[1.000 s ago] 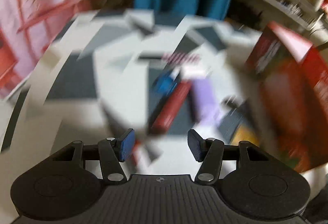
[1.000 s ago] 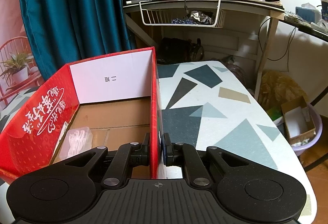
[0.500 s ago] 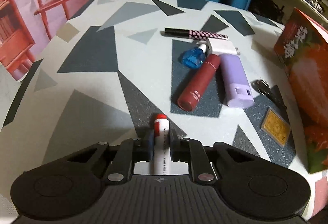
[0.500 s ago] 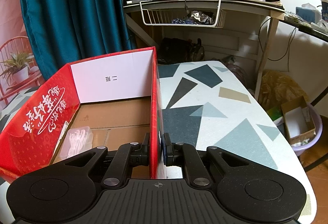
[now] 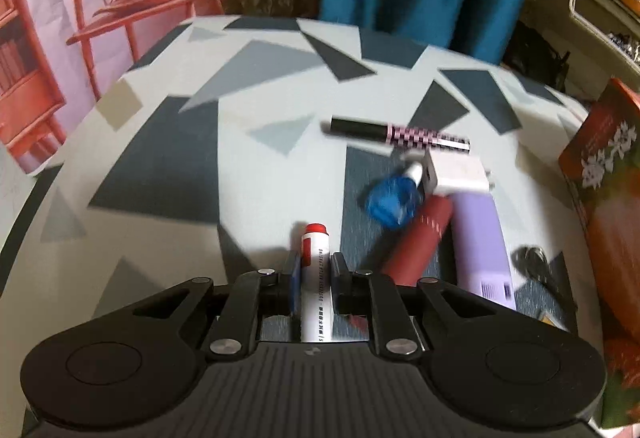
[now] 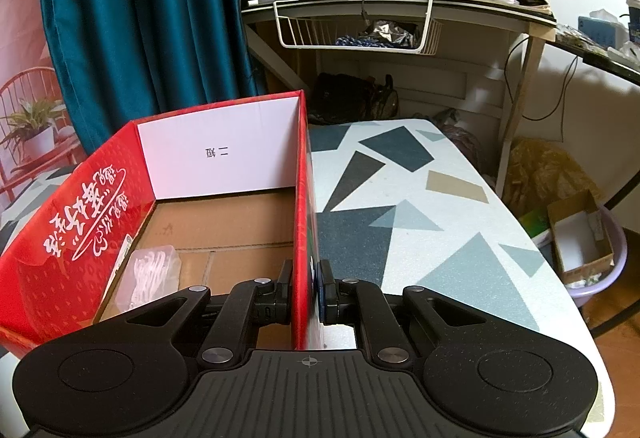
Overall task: Organize rigid objects
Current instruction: 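Return the left tool to the table and grasp the white marker, then lift the white marker with the left gripper and drop it into the red box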
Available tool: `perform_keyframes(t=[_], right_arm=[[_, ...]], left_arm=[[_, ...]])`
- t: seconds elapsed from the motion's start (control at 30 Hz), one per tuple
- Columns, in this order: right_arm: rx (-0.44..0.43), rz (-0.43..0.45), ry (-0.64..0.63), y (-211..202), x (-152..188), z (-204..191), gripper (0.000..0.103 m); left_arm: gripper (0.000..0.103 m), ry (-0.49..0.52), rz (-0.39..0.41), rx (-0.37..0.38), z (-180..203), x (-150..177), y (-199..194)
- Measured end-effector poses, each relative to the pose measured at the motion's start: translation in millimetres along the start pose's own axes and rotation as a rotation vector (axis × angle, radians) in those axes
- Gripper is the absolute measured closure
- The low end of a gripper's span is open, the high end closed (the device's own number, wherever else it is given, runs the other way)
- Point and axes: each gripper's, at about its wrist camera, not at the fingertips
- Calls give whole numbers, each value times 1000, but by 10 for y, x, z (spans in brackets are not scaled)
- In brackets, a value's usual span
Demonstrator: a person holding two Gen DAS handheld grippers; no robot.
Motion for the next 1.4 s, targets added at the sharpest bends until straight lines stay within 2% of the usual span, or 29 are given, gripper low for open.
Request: perform_keyframes(t=[0.1,0.37,0.6,0.67,0.73,1.0,1.17,1.27,1.4], right_arm=[[1,-1,-1,-6,2,3,94],[2,-2,1,-26,9,5,93],[2,-2,0,-28,7,2,93],[3,-3,-2,-30,7,1,93],[2,-2,0,-29,8,1,93],[2,-4,-2,-32,-1,-2,93],[5,-6,-7,-34,-7,-19,93],[11,3,-2,-37,12,-21,94],[21,0,-8,-32,2,-36,94]], left_arm=[[78,29,-12,-3,-11,-1,-77],[78,68,-36,-1,-43,239,-191],[78,67,-10,-29,-10,317,-255],[79,86,-3,-34,14,340,-269],[87,87,-3,-25,18,336,-273],[87,37,-4,-45,-19,279,-251],[87,16,24,-51,-58,171,-315],[87,11,59,-33,-47,72,-405],[87,10,117,40,62,-8,-564]])
Point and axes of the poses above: each gripper's, at about its wrist camera, not at the fingertips, and y roughly the way its jaws point, z to its right, x to its underside, and after that the axes turned 4 degrees about z, right-handed
